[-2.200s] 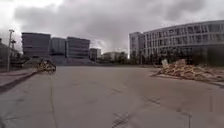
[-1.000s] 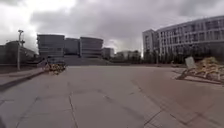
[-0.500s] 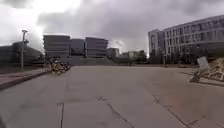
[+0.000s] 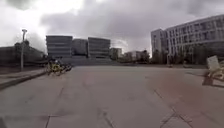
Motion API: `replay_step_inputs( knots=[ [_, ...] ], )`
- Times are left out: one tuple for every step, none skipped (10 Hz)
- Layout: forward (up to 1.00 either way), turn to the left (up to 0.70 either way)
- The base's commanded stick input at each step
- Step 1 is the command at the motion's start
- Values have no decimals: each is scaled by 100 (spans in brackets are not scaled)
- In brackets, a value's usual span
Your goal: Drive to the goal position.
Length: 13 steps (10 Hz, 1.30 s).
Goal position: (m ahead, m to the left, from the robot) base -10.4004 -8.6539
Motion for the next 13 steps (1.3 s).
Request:
replay_step_inputs(
  knots=[
    [100,0],
    [100,0],
    [100,0],
    [100,0],
    [100,0],
    [100,0],
    [100,0],
    [100,0],
    [100,0],
    [100,0],
    [100,0],
    [100,0],
    [100,0]
  ],
)
